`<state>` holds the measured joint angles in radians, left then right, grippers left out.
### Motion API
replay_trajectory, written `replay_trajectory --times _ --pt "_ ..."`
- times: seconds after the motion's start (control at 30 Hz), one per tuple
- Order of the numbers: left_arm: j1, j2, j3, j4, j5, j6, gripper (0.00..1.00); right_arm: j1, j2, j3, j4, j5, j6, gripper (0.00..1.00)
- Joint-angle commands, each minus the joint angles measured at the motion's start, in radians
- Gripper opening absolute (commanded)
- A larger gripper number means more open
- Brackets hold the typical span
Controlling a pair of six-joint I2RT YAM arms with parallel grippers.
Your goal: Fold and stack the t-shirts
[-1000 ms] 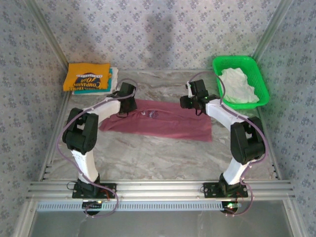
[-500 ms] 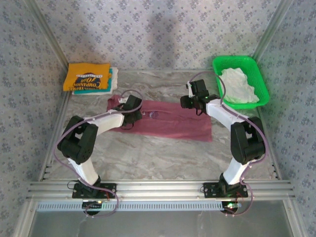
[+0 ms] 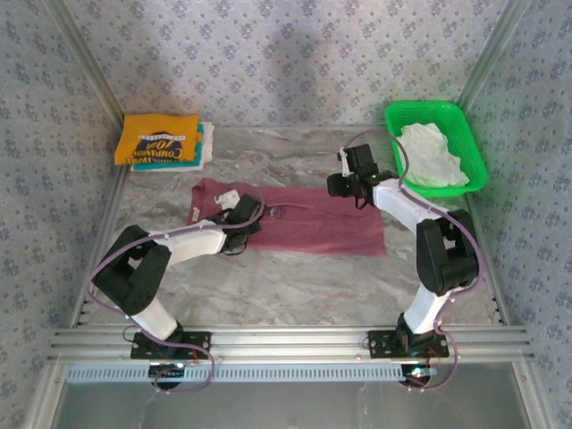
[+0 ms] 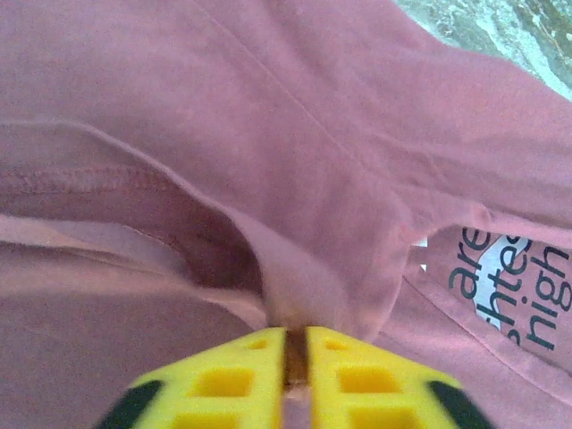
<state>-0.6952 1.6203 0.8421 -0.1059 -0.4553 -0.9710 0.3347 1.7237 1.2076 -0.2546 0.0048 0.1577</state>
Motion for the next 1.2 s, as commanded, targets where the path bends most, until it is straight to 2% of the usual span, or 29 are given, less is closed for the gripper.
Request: replay_trajectory --times 0.0,0.17,0.27,0.33,0.47,0.53,0.67,0.77,0.9,1.03,1.17 --pt "-0.046 -0.012 -0.039 0.041 -0.061 -0.058 0.17 -0.006 0.015 0.021 0.001 -0.013 0.011 0.52" --pt "-0.127 -0.097 -0.050 0.043 -0.165 -0.008 0.17 -0.010 0.017 0.030 -0.015 -0.018 0.015 0.52" --pt "-0.121 -0.179 -0.056 0.021 -0.200 0.058 0.18 -0.010 0.004 0.029 -0.016 -0.034 0.022 0.53" --pt "-0.061 -0.235 -0.058 0.009 -0.136 0.113 0.20 -0.007 -0.004 0.029 -0.021 -0.049 0.027 0.53" --pt "0.097 -0.256 -0.010 -0.056 0.089 0.226 0.20 -0.003 -0.019 0.017 -0.029 -0.092 0.045 0.53" --pt "0.165 -0.217 0.037 -0.080 0.203 0.325 0.20 -0.003 -0.025 0.005 -0.034 -0.111 0.069 0.53" --pt "0.294 -0.094 0.155 -0.144 0.394 0.422 0.15 -0.045 -0.038 -0.035 -0.050 -0.182 0.175 0.52" --pt "0.347 -0.013 0.213 -0.166 0.424 0.458 0.15 -0.084 -0.039 -0.054 -0.102 -0.182 0.235 0.50" --pt "0.398 0.096 0.263 -0.199 0.466 0.454 0.12 -0.123 -0.039 -0.054 -0.184 -0.112 0.230 0.47" --pt "0.422 0.122 0.209 -0.168 0.484 0.421 0.11 -0.136 -0.024 -0.037 -0.278 -0.083 0.218 0.47" --pt "0.424 0.127 0.158 -0.163 0.485 0.414 0.11 -0.144 0.002 -0.044 -0.270 -0.075 0.209 0.47"
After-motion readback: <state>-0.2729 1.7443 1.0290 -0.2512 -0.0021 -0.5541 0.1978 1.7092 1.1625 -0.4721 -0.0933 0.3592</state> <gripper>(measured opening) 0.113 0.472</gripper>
